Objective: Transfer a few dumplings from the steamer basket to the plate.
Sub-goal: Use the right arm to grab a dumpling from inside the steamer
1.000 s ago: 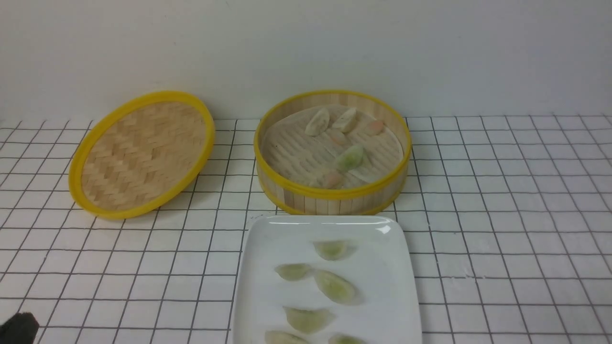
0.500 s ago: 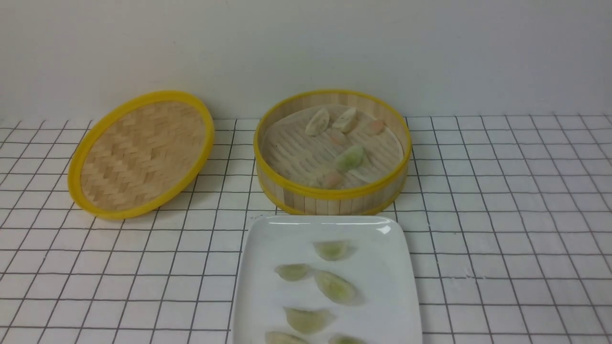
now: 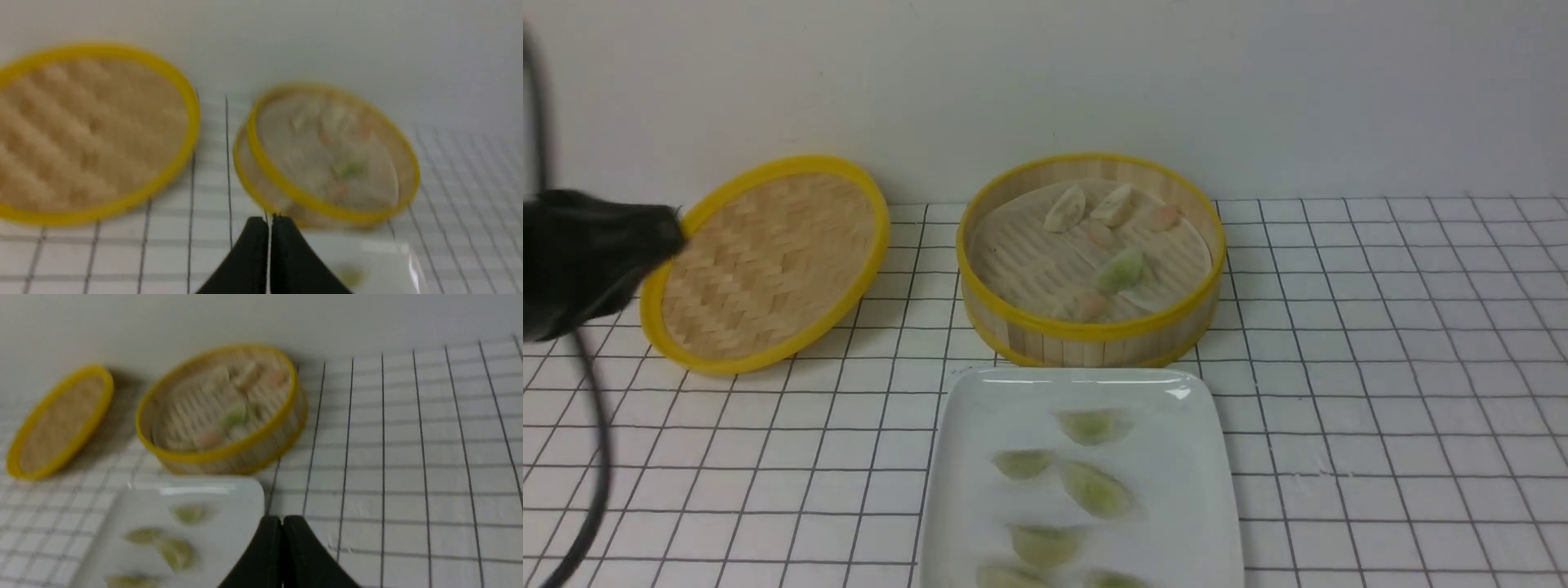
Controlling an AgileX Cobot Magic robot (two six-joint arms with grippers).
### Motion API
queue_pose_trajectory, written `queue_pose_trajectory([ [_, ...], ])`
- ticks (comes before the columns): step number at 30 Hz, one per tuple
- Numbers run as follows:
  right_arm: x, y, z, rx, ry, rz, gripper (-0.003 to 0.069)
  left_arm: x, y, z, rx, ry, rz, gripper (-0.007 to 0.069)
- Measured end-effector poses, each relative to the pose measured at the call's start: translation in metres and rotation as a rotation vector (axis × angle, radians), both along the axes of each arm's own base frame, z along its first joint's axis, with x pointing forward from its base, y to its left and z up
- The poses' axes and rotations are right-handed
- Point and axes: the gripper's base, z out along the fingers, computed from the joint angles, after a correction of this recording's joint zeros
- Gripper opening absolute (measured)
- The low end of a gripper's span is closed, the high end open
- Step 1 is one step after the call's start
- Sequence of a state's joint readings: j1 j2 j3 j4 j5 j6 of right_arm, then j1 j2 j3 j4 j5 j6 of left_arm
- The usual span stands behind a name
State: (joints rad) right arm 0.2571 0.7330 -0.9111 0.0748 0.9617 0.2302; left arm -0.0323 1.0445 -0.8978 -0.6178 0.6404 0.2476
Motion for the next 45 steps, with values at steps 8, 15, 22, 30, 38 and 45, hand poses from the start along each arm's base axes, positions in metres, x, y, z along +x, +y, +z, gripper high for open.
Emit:
queue_pose_trajectory([
  [8, 0.090, 0.031, -0.006, -0.176, 0.321, 0.184, -0.0015, 0.092, -0.051, -0.079, 0.160, 0.574, -0.428, -0.0006],
  [15, 0.168, 0.060, -0.015, -0.164, 0.398, 0.299, -0.0015, 0.090, -0.100, -0.084, 0.343, 0.553, -0.529, -0.0006],
  [22, 0.240, 0.084, -0.030, -0.167, 0.389, 0.334, -0.0015, 0.101, -0.105, -0.042, 0.376, 0.453, -0.530, -0.0006],
  [30, 0.323, 0.125, -0.103, -0.247, 0.410, 0.421, 0.0087, 0.107, -0.109, -0.009, 0.360, 0.360, -0.526, -0.0006],
  [38, 0.363, 0.154, -0.163, -0.329, 0.415, 0.463, 0.0307, 0.100, -0.108, -0.012, 0.361, 0.429, -0.558, -0.0006],
  [45, 0.384, 0.164, -0.200, -0.369, 0.380, 0.467, 0.0382, 0.098, -0.107, -0.012, 0.366, 0.456, -0.571, -0.0006],
])
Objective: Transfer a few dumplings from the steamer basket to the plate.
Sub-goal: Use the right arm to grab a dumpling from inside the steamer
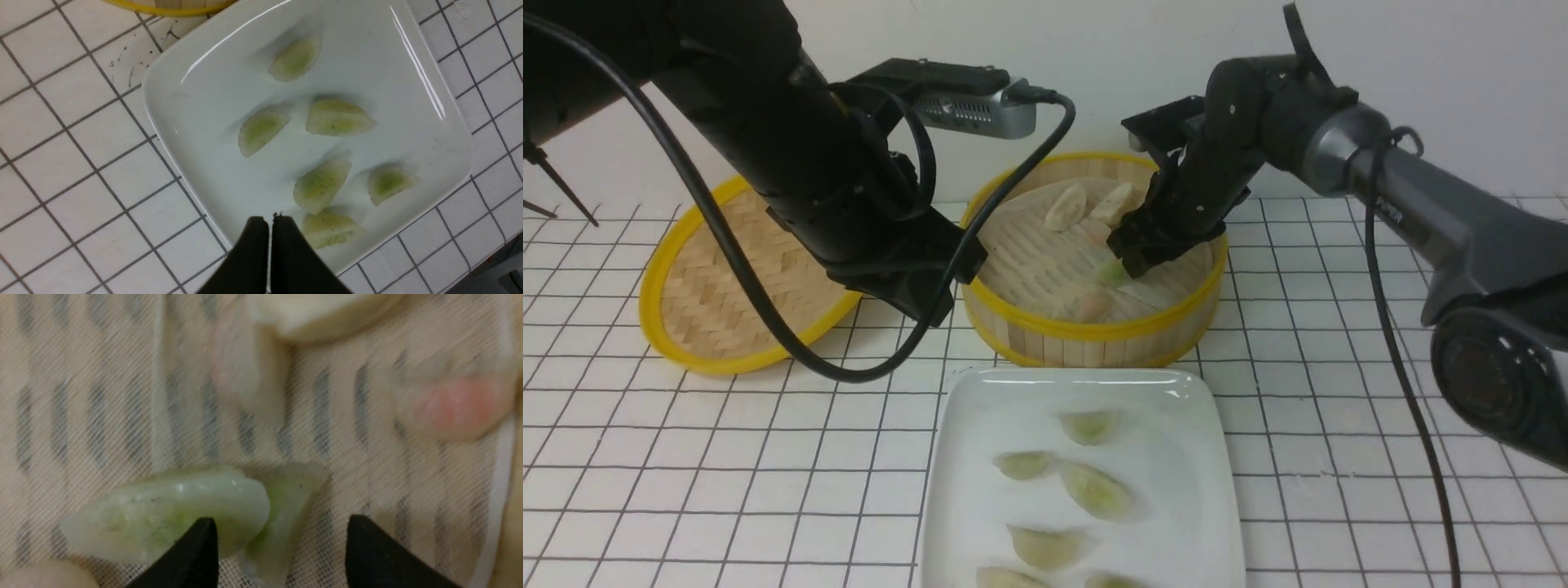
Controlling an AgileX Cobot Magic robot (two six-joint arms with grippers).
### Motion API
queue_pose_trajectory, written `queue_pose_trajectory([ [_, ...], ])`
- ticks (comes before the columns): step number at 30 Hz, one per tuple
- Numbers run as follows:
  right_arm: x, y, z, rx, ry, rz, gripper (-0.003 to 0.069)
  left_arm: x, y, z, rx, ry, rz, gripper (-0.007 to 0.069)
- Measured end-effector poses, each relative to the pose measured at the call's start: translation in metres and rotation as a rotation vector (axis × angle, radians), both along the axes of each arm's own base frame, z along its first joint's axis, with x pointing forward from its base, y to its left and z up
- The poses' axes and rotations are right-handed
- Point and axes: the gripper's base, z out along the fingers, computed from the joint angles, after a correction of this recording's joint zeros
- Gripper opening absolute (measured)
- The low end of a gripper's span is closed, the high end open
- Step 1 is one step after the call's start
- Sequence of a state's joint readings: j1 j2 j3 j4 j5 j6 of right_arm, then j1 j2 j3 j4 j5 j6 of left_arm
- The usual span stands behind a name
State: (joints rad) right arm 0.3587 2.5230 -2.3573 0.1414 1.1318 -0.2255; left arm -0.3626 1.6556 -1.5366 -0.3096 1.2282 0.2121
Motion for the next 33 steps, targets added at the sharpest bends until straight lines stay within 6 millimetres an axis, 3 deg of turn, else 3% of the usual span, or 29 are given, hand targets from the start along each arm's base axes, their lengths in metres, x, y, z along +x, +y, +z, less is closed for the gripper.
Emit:
queue_pose_trajectory([
  [3, 0.003, 0.002, -0.002, 0.010, -0.023, -0.001, 0.0352, 0.000, 0.000, 0.000, 0.000, 0.000, 0.000, -0.0006],
  [7, 0.002, 0.007, -0.002, 0.010, -0.039, 0.009, 0.0136, 0.000, 0.000, 0.000, 0.000, 0.000, 0.000, -0.0006],
  [10, 0.002, 0.006, 0.001, 0.005, -0.037, 0.010, 0.0036, 0.000, 0.000, 0.000, 0.000, 0.001, 0.000, -0.0006],
  [14, -0.001, 0.005, 0.016, -0.010, -0.003, 0.021, -0.0009, 0.000, 0.000, 0.000, 0.000, 0.001, -0.001, -0.0006],
  [22, -0.001, 0.006, 0.072, 0.067, -0.117, -0.019, -0.0014, 0.000, 0.000, 0.000, 0.000, 0.001, -0.001, -0.0006],
  [29, -0.005, 0.011, 0.057, 0.118, -0.026, -0.082, 0.0031, 0.000, 0.000, 0.000, 0.000, 0.001, -0.001, -0.0006],
  [33, -0.008, 0.018, 0.029, 0.098, 0.055, -0.090, 0.0199, 0.000, 0.000, 0.000, 0.000, 0.001, -0.001, -0.0006],
])
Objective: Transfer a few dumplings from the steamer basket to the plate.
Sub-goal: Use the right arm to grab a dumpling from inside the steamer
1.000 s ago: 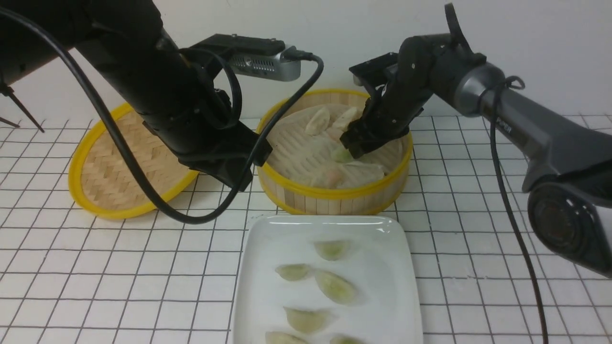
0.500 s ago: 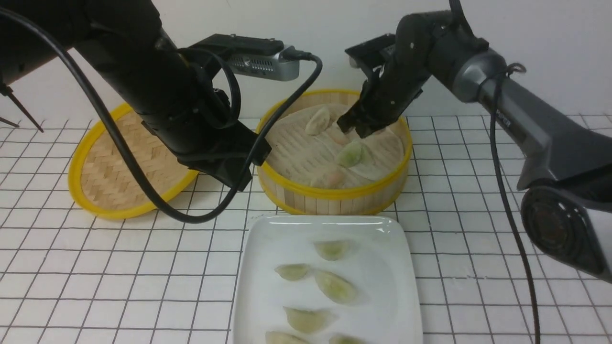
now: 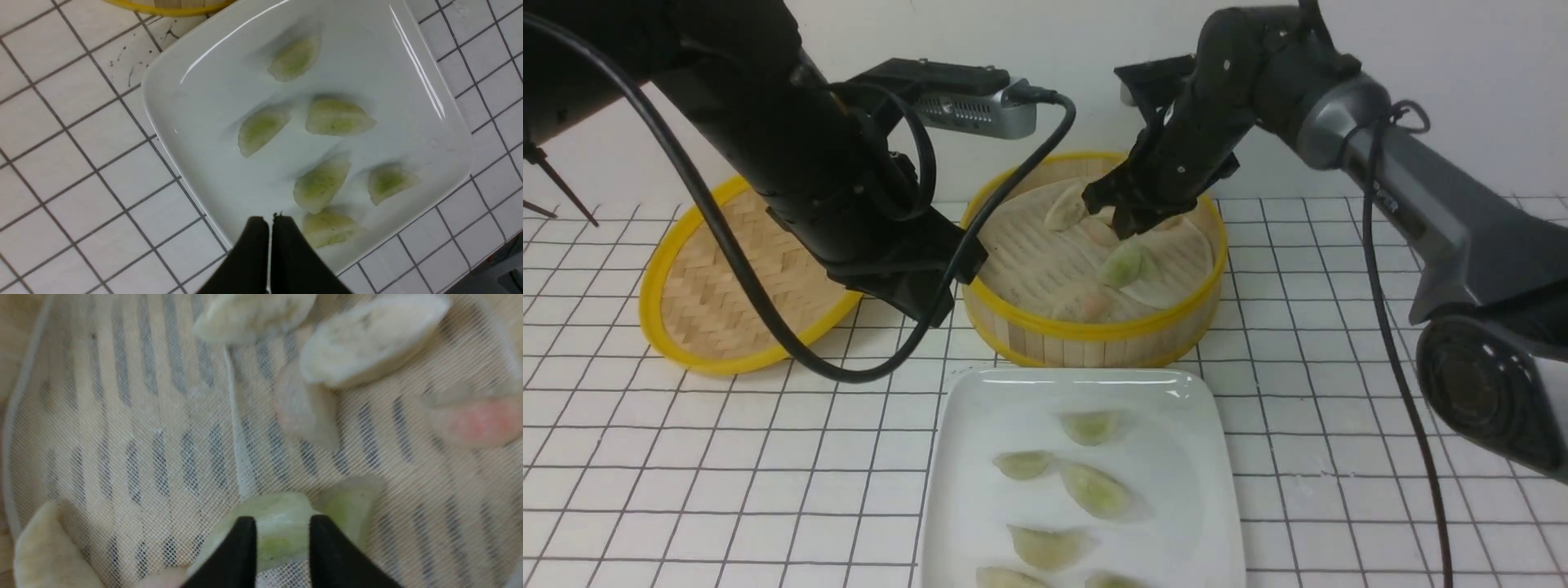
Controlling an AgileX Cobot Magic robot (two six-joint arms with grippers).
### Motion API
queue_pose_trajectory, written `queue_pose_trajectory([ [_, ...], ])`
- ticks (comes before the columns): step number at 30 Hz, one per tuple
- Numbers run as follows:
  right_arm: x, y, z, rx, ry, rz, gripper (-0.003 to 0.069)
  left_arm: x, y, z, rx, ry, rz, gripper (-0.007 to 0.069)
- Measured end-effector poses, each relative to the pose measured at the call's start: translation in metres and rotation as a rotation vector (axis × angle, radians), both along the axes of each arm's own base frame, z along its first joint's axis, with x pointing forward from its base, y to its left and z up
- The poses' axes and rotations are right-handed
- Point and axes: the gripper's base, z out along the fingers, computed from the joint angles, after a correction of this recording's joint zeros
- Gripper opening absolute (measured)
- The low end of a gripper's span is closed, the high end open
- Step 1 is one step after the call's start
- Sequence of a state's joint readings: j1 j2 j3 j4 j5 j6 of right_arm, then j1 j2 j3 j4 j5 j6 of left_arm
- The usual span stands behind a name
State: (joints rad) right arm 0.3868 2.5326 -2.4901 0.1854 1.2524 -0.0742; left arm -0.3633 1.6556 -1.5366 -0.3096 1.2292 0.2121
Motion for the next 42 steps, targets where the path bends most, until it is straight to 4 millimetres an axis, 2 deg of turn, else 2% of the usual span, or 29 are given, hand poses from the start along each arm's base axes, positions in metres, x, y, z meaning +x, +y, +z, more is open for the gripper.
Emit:
queue_pose_trajectory([
  [1, 0.000, 0.001, -0.005, -0.004, 0.011, 0.002, 0.0260, 0.000, 0.000, 0.000, 0.001, 0.000, 0.000, -0.0006],
  [2, -0.001, 0.002, -0.005, -0.004, 0.012, 0.004, 0.0272, 0.000, 0.000, 0.000, 0.001, 0.000, 0.000, -0.0006],
  [4, -0.002, 0.009, -0.014, -0.017, 0.024, 0.018, 0.0397, 0.000, 0.000, 0.000, 0.001, 0.000, 0.000, -0.0006],
  [7, -0.005, 0.017, -0.019, -0.051, 0.012, 0.040, 0.0524, 0.000, 0.000, 0.000, 0.002, -0.001, 0.000, -0.0006],
  [10, -0.008, 0.025, -0.024, -0.109, -0.007, 0.064, 0.0597, 0.000, 0.000, 0.000, 0.002, -0.001, 0.000, -0.0006],
  [12, -0.009, 0.029, -0.026, -0.148, -0.026, 0.070, 0.0605, 0.000, 0.000, 0.000, 0.002, -0.001, 0.000, -0.0006],
  [14, -0.010, 0.032, -0.028, -0.187, -0.042, 0.074, 0.0569, 0.000, 0.000, 0.000, 0.003, -0.001, 0.000, -0.0006],
  [17, -0.009, 0.031, -0.027, -0.223, -0.066, 0.071, 0.0409, 0.000, 0.000, 0.000, 0.003, -0.001, 0.000, -0.0006],
  [18, -0.009, 0.031, -0.027, -0.224, -0.067, 0.071, 0.0395, 0.000, 0.000, 0.000, 0.003, -0.001, 0.000, -0.0006],
  [19, -0.008, 0.031, -0.026, -0.221, -0.074, 0.068, 0.0298, 0.000, 0.000, 0.000, 0.003, -0.001, 0.000, -0.0006],
  [20, -0.008, 0.031, -0.025, -0.220, -0.078, 0.068, 0.0284, 0.000, 0.000, 0.000, 0.003, -0.001, 0.000, -0.0006],
  [21, -0.007, 0.032, -0.022, -0.215, -0.091, 0.068, 0.0188, 0.000, 0.000, 0.000, 0.003, -0.001, 0.000, -0.0006],
  [25, -0.006, 0.032, -0.013, -0.203, -0.115, 0.064, 0.0171, 0.000, 0.000, 0.000, 0.003, -0.001, 0.000, -0.0006],
  [27, -0.005, 0.033, -0.005, -0.193, -0.141, 0.064, 0.0117, 0.000, 0.000, 0.000, 0.003, -0.001, 0.000, -0.0006],
  [30, -0.004, 0.032, 0.003, -0.176, -0.155, 0.061, 0.0076, 0.000, 0.000, 0.000, 0.003, -0.001, -0.001, -0.0006],
  [33, -0.008, 0.033, 0.015, -0.146, -0.157, 0.067, 0.0076, 0.000, 0.000, 0.000, 0.003, -0.001, -0.001, -0.0006],
  [37, -0.019, 0.029, 0.045, -0.113, -0.169, 0.072, 0.0076, 0.000, 0.000, 0.000, 0.003, -0.001, -0.001, -0.0006],
  [42, -0.035, 0.023, 0.056, -0.110, -0.119, 0.082, 0.0076, 0.000, 0.000, 0.000, 0.003, -0.001, -0.001, -0.0006],
])
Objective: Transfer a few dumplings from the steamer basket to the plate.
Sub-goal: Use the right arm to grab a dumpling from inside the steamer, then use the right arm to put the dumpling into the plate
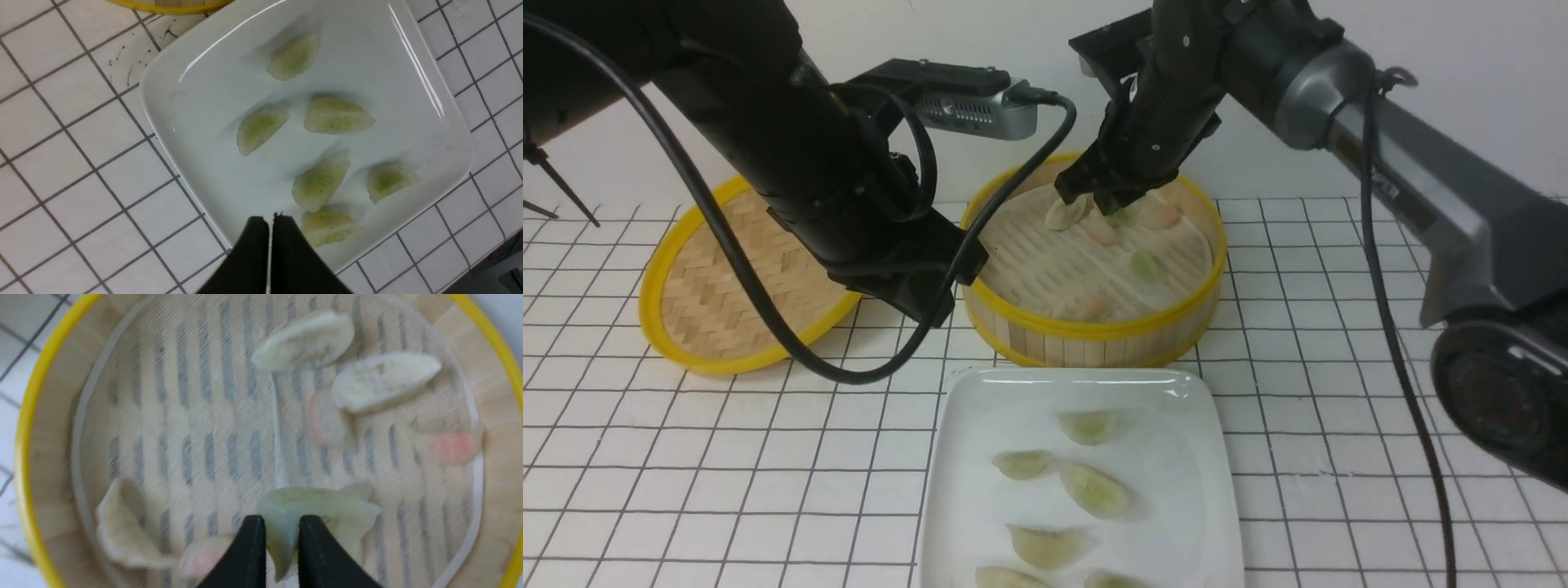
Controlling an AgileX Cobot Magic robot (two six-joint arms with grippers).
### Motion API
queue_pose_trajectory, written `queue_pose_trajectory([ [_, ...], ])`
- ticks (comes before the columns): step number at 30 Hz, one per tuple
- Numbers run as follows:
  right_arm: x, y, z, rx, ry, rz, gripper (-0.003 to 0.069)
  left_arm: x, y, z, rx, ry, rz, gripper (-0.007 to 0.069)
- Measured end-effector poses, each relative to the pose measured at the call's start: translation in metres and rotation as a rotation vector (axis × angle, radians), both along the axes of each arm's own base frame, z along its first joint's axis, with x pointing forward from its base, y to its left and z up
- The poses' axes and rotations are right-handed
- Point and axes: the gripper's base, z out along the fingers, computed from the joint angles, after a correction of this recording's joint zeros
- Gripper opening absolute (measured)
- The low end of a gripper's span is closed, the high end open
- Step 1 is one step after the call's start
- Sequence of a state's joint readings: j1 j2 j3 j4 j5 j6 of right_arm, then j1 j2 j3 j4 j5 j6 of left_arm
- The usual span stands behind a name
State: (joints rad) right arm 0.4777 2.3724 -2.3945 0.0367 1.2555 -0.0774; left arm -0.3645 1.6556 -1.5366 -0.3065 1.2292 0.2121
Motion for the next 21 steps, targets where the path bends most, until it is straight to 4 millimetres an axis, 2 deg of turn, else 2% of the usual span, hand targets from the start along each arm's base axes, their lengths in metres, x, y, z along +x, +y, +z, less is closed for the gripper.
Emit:
queue_pose_trajectory([
  [5, -0.022, -0.005, 0.010, 0.029, 0.069, 0.012, 0.0076, 0.000, 0.000, 0.000, 0.000, 0.000, 0.000, -0.0006],
  [7, -0.036, -0.010, 0.015, 0.040, 0.106, 0.013, 0.0076, 0.000, 0.000, 0.000, 0.000, 0.000, 0.000, -0.0006],
  [8, -0.048, -0.014, 0.024, 0.059, 0.122, 0.015, 0.0076, 0.000, 0.000, 0.000, 0.000, 0.000, 0.000, -0.0006],
  [10, -0.070, -0.021, 0.028, 0.075, 0.174, 0.021, 0.0076, 0.000, 0.000, 0.000, 0.000, 0.000, 0.000, -0.0006],
  [12, -0.098, -0.029, 0.020, 0.071, 0.262, 0.025, 0.0076, 0.000, 0.000, 0.000, -0.003, 0.001, 0.000, -0.0006],
  [14, -0.113, -0.033, 0.006, 0.061, 0.334, 0.023, 0.0076, 0.000, 0.000, 0.000, -0.006, 0.002, 0.000, -0.0006],
  [16, -0.132, -0.034, -0.018, 0.057, 0.445, 0.020, 0.0076, 0.000, -0.001, 0.000, -0.011, 0.006, 0.000, -0.0006],
  [17, -0.141, -0.034, -0.037, 0.050, 0.507, 0.014, 0.0076, 0.001, -0.002, -0.001, -0.015, 0.006, 0.003, -0.0006],
  [19, -0.147, -0.035, -0.049, 0.042, 0.543, 0.008, 0.0080, 0.004, -0.003, -0.002, -0.020, 0.009, 0.010, -0.0006],
  [21, -0.155, -0.034, -0.064, 0.041, 0.582, 0.008, 0.0115, 0.020, -0.010, -0.004, -0.029, 0.011, 0.026, -0.0006],
])
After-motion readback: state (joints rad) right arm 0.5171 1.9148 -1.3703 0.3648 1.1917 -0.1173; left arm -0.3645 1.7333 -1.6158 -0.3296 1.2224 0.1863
